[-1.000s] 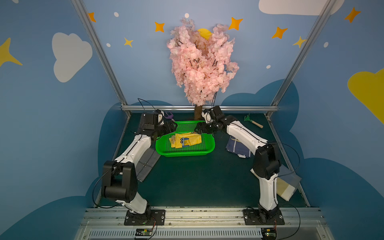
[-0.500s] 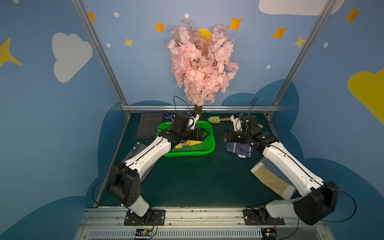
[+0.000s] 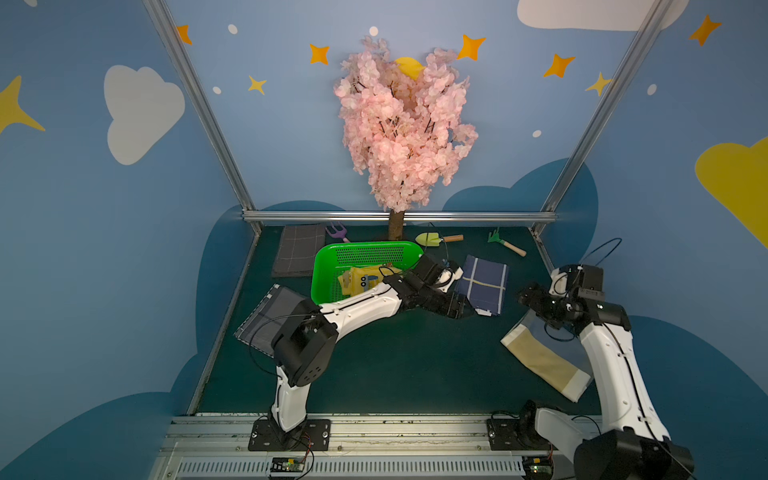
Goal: Put the folded pillowcase in the basket
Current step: Move the pillowcase to the center of the board.
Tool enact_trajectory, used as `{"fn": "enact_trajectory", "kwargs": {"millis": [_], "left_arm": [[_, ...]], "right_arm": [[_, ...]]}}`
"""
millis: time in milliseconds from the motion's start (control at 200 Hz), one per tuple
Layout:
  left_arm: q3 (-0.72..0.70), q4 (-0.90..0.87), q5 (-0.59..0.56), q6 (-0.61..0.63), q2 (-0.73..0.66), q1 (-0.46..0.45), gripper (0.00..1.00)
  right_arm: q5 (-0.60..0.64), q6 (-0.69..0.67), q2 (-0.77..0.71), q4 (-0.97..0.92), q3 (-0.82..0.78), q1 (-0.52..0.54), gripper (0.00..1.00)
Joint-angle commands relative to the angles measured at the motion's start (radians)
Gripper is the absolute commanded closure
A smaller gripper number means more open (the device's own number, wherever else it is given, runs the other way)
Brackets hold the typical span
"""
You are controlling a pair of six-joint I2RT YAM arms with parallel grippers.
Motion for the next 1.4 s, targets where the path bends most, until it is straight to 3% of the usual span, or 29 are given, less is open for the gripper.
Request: {"fn": "enact_trajectory", "kwargs": {"millis": [0, 170, 561, 931, 1186, 1397], "left_arm": [[0.083, 0.004, 0.081, -0.047, 0.115, -0.053, 0.15], [0.181, 0.101, 0.109, -0.122, 0.265, -0.102, 0.14], [0.553, 0.036, 0.106, -0.181, 0.567, -0.161, 0.13], [0.642, -0.027, 0.066, -0.164, 0.655, -0.168, 0.21], [0.624, -0.103, -0.019, -0.078, 0.620, -0.160, 0.17], [0.722, -0.170, -0.014, -0.076, 0.677, -0.168, 0.19]], "right_arm": [[-0.095, -0.020, -0.063, -0.066, -0.034, -0.065, 0.15], [-0.077, -0.015, -0.091, -0.122, -0.040, -0.090, 0.14], [-0.129, -0.012, -0.142, -0.173, 0.006, -0.123, 0.13], [-0.156, -0.024, -0.170, -0.181, -0.009, -0.126, 0.13], [-0.175, -0.029, -0.170, -0.177, -0.014, -0.126, 0.13], [-0.179, -0.029, -0.175, -0.177, -0.013, -0.125, 0.13]]}}
